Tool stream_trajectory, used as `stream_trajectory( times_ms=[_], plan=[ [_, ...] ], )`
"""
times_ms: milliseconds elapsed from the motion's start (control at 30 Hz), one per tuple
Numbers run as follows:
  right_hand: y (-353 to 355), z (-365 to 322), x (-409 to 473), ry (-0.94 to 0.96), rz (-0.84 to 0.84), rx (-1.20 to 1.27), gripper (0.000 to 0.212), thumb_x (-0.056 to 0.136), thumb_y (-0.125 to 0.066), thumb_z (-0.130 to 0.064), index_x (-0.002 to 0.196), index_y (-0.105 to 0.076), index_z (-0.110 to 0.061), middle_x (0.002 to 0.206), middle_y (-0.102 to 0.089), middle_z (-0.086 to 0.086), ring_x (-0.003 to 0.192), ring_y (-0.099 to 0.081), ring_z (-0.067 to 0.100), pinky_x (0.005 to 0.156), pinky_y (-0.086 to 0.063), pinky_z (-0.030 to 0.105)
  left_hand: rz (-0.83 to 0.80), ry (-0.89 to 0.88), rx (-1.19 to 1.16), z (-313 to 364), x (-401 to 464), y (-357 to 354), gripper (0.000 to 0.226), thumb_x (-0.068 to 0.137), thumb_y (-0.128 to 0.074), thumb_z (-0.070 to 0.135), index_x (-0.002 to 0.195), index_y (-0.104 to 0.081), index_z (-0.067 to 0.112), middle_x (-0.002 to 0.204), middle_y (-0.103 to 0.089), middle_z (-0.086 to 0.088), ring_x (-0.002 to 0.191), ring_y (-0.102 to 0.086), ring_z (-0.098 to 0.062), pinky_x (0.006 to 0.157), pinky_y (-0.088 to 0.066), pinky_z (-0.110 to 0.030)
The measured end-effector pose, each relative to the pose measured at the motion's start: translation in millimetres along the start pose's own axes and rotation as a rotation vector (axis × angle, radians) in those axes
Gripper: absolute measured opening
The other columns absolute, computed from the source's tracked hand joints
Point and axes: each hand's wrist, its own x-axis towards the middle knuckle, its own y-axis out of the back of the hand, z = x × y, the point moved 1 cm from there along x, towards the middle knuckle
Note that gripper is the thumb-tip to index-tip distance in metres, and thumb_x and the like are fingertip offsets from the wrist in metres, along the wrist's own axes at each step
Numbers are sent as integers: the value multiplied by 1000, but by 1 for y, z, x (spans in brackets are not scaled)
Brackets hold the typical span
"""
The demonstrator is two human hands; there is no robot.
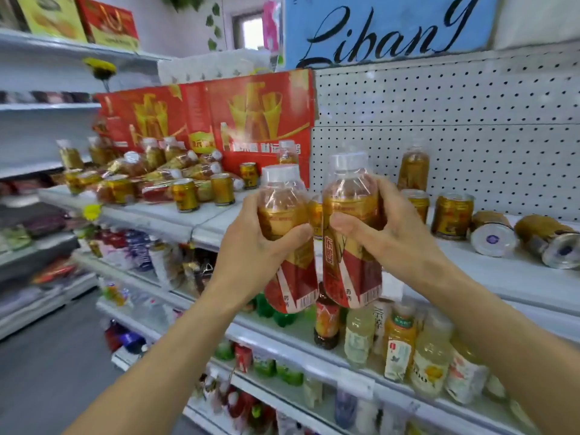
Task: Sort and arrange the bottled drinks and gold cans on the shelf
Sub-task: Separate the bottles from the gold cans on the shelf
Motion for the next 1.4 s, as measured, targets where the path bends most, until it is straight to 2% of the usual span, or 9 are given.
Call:
stream_trajectory(
  times_ms=[133,267,567,800,967,1100,1233,1333,1400],
  plan=[
    [-68,-12,16,18,-85,53,59,81,-73,-39,131,-44,-31,112,-65,-18,100,-62,-7,81,-53,16,57,48,44,-35,2,60,72,73,-74,53,134,-41,35,103,-65,20,91,-64,1,84,-56,-34],
    [-146,-26,37,37,-113,127,59,79,-73,-43,130,-45,-34,115,-64,-18,104,-62,-3,88,-52,27,90,82,76,-77,6,129,67,72,-75,56,128,-44,38,101,-66,18,89,-65,-1,82,-57,-37],
    [-336,-54,92,38,-102,219,57,77,-73,-46,127,-48,-36,113,-65,-15,100,-64,-1,82,-52,25,149,96,122,-181,28,304,59,74,-75,49,125,-47,38,101,-64,23,85,-61,11,70,-51,-15],
    [-451,-66,143,25,-149,249,61,74,-72,-48,128,-49,-32,116,-64,-11,105,-63,4,93,-53,40,175,145,157,-255,66,401,59,74,-77,46,124,-48,37,100,-64,23,84,-61,12,70,-50,-14],
    [-518,-63,188,55,-173,254,56,78,-73,-41,127,-50,-30,114,-65,-13,103,-63,0,90,-52,30,218,165,160,-310,100,448,57,73,-77,46,122,-51,34,102,-66,19,88,-64,4,79,-55,-27],
    [-572,-51,234,70,-176,279,57,77,-73,-41,128,-50,-29,112,-67,-12,102,-64,1,86,-52,28,215,179,171,-360,141,483,46,71,-78,45,107,-49,46,98,-65,22,83,-62,10,77,-54,-24],
    [-627,-40,289,80,-202,273,62,75,-75,-48,128,-49,-30,113,-66,-12,101,-64,1,84,-52,26,224,210,174,-411,192,516,53,70,-77,48,114,-48,43,101,-66,19,90,-65,1,83,-56,-33],
    [-666,-38,329,80,-217,281,60,76,-74,-43,129,-49,-29,113,-66,-12,102,-64,1,85,-52,23,205,212,195,-443,229,542,46,73,-76,47,108,-47,45,102,-65,17,91,-64,-1,84,-56,-36],
    [-692,-37,354,94,-227,279,57,76,-72,-41,127,-50,-30,109,-67,-15,99,-64,-1,81,-52,18,194,193,227,-465,253,560,52,73,-76,47,116,-46,41,104,-65,17,92,-64,-1,83,-56,-35]
  ],
)
